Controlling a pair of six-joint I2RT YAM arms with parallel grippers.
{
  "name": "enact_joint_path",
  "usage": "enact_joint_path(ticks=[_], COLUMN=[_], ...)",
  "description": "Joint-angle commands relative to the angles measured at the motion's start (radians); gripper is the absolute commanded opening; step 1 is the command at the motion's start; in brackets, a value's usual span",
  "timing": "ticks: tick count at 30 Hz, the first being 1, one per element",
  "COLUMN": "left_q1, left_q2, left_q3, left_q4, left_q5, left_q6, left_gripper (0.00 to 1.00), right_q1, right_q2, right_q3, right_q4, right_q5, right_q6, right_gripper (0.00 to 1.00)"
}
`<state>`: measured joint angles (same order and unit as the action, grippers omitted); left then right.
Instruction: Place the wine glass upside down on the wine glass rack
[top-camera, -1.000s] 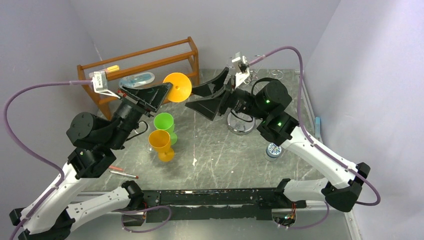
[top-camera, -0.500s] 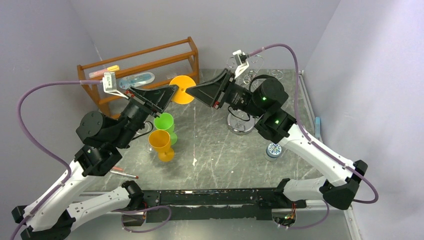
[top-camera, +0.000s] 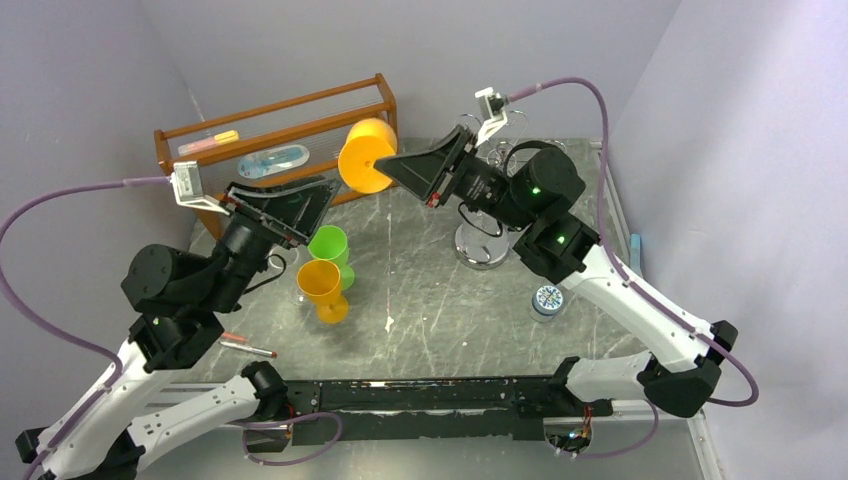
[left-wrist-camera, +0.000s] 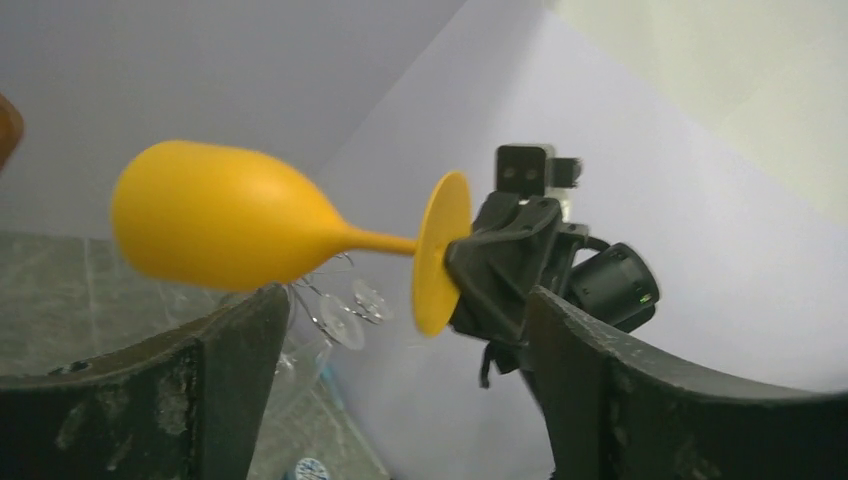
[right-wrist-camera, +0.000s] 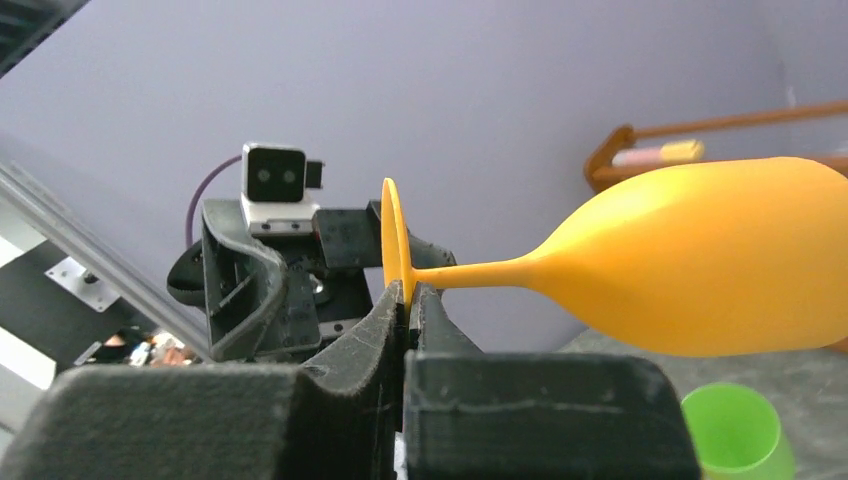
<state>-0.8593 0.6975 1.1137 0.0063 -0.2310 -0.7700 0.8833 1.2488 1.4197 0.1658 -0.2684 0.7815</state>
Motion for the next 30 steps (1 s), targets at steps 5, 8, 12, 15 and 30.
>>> enact_joint_path(ticks=[5, 8, 12, 15, 30], left_q1=[-0.003, -0.003, -0.003, -0.003, -0.003], left_q2=[-0.034, -0.038, -0.033, -0.017, 0.056], left_q3=[0.049, 0.052, 0.038, 0.035, 0.036], left_q4=[-0.081, -0.121, -0.153, -0.171, -0.219], left_q5=[0.030, 0.022, 0.026, 0.033, 0.047], left_q6=[0.257, 0.287, 0.300, 0.302, 0.243], left_gripper=[0.97, 0.97, 0.97, 0.97, 0.95], right_q1=[-0.009, -0.027, -0.086, -0.203, -0.592], right_q2=[0.020, 0.020, 0.009, 0.006, -0.011], right_q3=[0.136, 0.149, 0.150, 0.152, 0.051], right_q4=[0.002, 0.002, -0.002, -0.010, -0.204], right_q5=[0.167, 0.253, 0.397, 0.408, 0.535], right_q6=[-0.245, -0.312, -0.381, -0.368, -0.083], right_gripper=[0.00, 0.00, 0.00, 0.00, 0.00])
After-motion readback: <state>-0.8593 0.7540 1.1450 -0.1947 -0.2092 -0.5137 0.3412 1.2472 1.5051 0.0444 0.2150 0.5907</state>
